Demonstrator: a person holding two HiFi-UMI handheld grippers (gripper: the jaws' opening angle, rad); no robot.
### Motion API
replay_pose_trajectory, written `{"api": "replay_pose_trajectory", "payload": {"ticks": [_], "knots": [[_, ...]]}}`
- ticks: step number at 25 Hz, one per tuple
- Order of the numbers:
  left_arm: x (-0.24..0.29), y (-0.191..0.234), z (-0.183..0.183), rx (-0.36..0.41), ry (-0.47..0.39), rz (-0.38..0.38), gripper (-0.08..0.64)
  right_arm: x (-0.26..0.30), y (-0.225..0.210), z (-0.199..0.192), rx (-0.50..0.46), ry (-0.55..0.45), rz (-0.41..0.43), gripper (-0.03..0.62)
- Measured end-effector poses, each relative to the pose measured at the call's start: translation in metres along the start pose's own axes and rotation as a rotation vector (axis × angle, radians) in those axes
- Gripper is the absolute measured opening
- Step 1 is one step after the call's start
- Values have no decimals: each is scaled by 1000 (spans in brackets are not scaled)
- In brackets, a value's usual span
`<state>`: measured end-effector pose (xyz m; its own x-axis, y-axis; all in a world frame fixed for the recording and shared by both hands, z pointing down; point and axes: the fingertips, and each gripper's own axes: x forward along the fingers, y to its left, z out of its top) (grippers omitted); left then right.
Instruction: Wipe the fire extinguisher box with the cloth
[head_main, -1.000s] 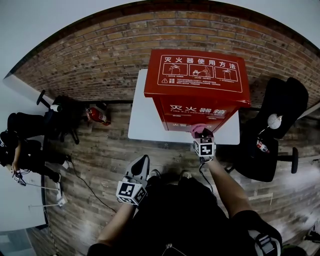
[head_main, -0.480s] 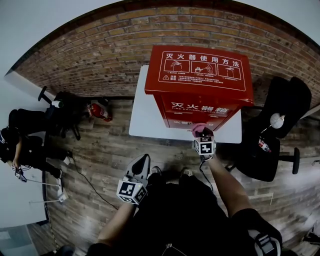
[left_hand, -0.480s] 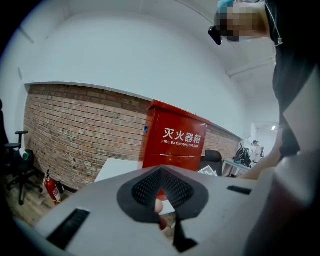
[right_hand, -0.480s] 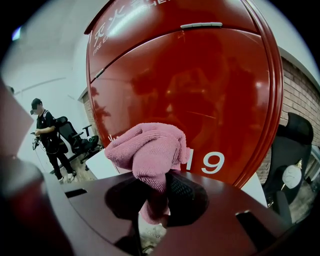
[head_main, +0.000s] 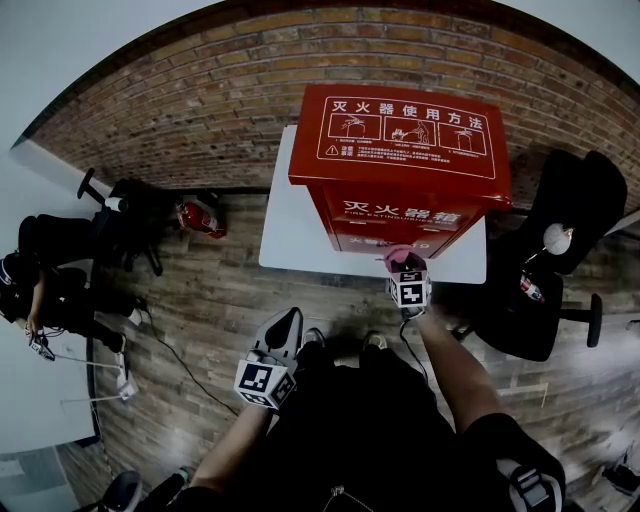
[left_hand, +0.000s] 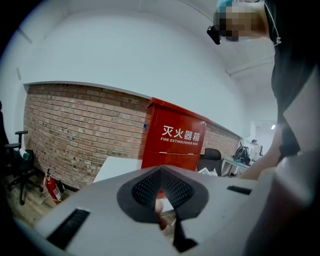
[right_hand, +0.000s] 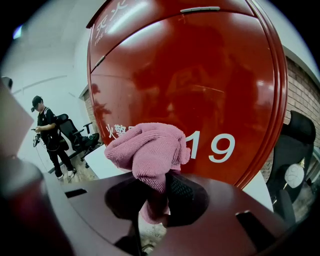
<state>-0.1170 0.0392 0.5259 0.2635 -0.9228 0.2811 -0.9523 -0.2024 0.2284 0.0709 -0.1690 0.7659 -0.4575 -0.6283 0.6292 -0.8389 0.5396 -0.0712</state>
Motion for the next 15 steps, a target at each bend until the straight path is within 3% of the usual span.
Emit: {"api": "replay_pose_trajectory", "payload": {"ticks": [15], "knots": [[-2, 7, -9, -4, 23, 23, 23, 21, 1, -24, 43, 62, 1, 86]]}}
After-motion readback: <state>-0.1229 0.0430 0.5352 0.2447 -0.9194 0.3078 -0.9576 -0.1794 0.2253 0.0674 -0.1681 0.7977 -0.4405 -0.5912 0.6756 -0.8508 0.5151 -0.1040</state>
